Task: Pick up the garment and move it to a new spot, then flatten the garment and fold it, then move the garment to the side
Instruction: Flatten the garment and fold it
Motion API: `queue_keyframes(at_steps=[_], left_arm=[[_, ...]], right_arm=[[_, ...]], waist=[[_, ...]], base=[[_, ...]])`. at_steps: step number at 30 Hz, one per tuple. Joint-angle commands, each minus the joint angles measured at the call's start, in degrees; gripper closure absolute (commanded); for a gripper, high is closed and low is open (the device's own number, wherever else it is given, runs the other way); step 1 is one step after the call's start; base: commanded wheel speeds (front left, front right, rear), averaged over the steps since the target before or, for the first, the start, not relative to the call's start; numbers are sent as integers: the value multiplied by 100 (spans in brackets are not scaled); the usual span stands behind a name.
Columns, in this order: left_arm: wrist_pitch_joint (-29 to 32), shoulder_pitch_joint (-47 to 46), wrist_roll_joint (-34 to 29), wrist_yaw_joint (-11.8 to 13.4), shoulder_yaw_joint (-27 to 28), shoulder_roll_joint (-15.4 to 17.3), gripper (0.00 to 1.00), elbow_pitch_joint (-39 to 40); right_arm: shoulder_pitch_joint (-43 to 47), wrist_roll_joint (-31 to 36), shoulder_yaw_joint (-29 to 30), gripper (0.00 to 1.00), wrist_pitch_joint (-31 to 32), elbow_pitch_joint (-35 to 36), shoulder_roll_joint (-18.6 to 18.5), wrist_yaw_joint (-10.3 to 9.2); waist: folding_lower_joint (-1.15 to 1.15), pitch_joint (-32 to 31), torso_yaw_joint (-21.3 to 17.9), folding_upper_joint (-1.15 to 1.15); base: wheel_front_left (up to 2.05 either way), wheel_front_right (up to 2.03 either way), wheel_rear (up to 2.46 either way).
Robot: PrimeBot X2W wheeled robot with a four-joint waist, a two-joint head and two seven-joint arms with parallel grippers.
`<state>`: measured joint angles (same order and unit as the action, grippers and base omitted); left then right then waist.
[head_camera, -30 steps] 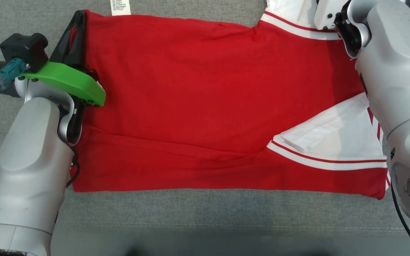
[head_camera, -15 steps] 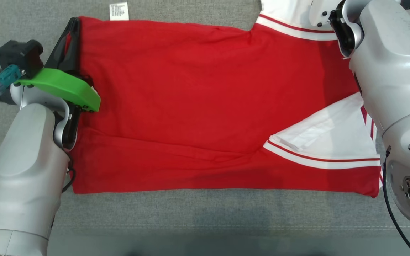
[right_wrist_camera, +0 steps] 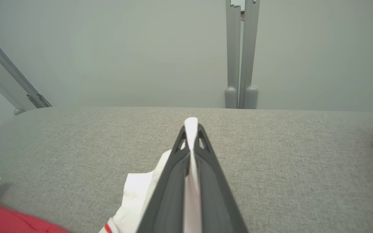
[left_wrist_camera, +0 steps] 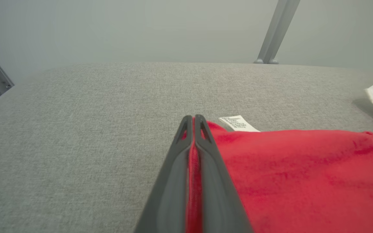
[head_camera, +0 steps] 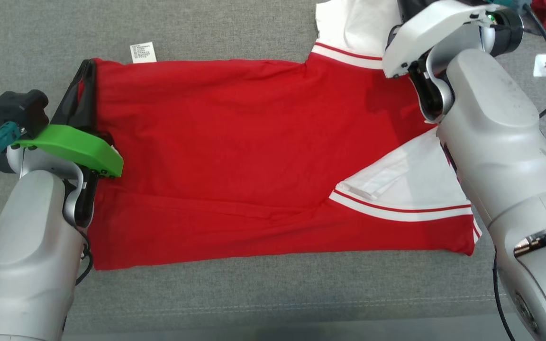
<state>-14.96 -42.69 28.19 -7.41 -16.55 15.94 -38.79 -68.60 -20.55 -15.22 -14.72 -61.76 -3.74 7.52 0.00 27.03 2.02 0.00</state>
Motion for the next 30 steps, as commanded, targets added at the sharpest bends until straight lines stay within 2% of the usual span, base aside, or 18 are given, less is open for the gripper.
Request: queue_keyframes(at_steps=[1,10,17,23,30], left_arm=[[-23,110,-18,-7,46,60,100,41],[-23,611,-89,-7,292,153,100,305],[-22,1081,-165,-7,537,91,100,647],[-23,1470,-211,-7,679,-9,100,894],[-23,1829,-282,-7,739,-126,100,1097]], right_arm=[[212,-195,-127,100,-35,202,-134,-7],[1681,-1798,-1075,100,-51,2200,-1058,-5],[2662,-2660,-1108,100,-54,3450,-1588,-5],[3336,-3119,-1311,100,-55,4209,-1854,-5],[3838,-3433,-1434,100,-55,4611,-2109,-5]], waist=[[0,-121,-91,0],[0,-456,-282,0],[0,-658,-370,0],[0,-854,-393,0],[0,-1008,-351,0]], base=[[0,0,0],[0,0,0],[0,0,0],[0,0,0],[0,0,0]])
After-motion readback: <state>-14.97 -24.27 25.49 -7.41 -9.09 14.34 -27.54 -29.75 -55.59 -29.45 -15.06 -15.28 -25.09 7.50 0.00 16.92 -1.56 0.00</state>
